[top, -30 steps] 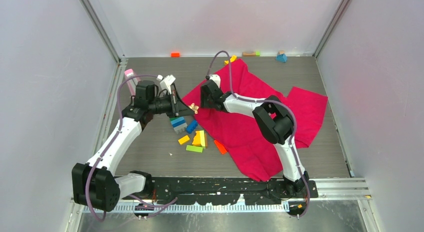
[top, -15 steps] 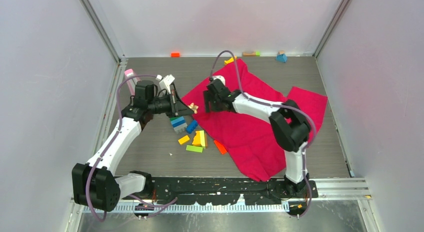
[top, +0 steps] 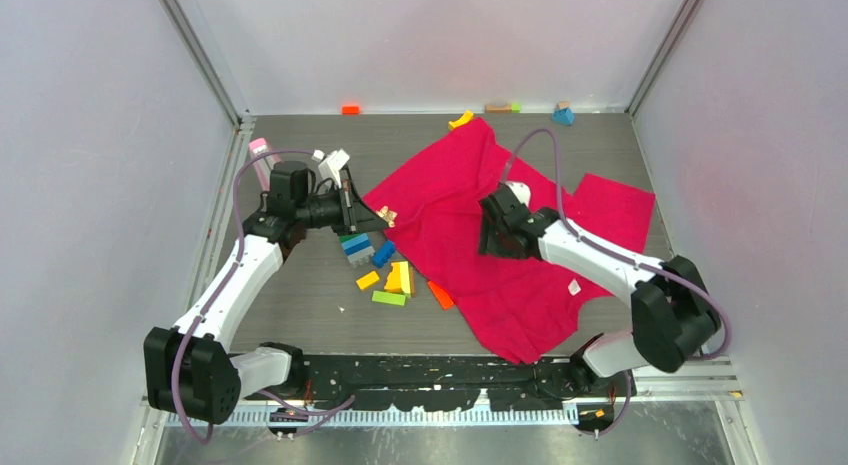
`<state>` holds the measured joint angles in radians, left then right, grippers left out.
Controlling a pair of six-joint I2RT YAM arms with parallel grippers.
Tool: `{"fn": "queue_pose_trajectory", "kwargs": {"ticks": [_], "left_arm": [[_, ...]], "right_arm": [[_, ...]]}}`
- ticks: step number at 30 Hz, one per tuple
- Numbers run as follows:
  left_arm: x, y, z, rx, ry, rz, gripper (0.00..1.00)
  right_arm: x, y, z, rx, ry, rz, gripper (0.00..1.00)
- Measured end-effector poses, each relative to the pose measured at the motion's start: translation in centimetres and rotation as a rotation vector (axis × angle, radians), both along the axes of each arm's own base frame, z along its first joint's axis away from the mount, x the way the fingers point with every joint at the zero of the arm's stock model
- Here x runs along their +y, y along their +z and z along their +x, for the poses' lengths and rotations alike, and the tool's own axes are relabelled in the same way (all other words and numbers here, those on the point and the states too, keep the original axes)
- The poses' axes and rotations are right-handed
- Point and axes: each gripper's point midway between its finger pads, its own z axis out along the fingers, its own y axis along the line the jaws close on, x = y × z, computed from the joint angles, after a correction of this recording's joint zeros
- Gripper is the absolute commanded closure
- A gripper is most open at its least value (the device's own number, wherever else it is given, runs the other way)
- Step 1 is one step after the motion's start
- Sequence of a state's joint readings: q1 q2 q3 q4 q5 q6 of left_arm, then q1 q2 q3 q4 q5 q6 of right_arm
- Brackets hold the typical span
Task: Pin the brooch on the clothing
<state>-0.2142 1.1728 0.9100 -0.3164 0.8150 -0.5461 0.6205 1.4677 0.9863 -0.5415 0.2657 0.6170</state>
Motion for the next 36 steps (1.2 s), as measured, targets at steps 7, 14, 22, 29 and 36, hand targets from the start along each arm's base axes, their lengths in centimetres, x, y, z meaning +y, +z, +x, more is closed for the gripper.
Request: {"fn": "queue_pose_trajectory", "kwargs": {"ticks": [7, 14, 22, 29, 36], "left_arm": [[-0.1, 0.0, 0.0, -0.002, -0.002, -0.001, 1.0], [-0.3, 0.1, -0.2, -0.003, -0.012, -0.001, 1.0], [-0.5, 0.1, -0.4, -0.003, -0.018, -0.001, 1.0], [-0.7, 0.1, -0.5, -0.003, -0.026, -0.001, 1.0], [-0.7, 0.1, -0.6, -0.003, -0.028, -0.001, 1.0]], "right_arm": [[-2.8, -2.1, -6.2, 0.098, -0.107, 0.021, 0.52], [-1.3, -4.5, -9.4, 0.152, -0.097, 0.072, 0.57], [-0.3, -4.9, -9.2, 0.133, -0.103, 0.118, 0.64], [-0.1, -5.8, -9.0, 0.141, -0.104, 0.105, 0.63], [-0.4, -6.1, -9.0, 0.139, -0.108, 0.082, 0.6]]}}
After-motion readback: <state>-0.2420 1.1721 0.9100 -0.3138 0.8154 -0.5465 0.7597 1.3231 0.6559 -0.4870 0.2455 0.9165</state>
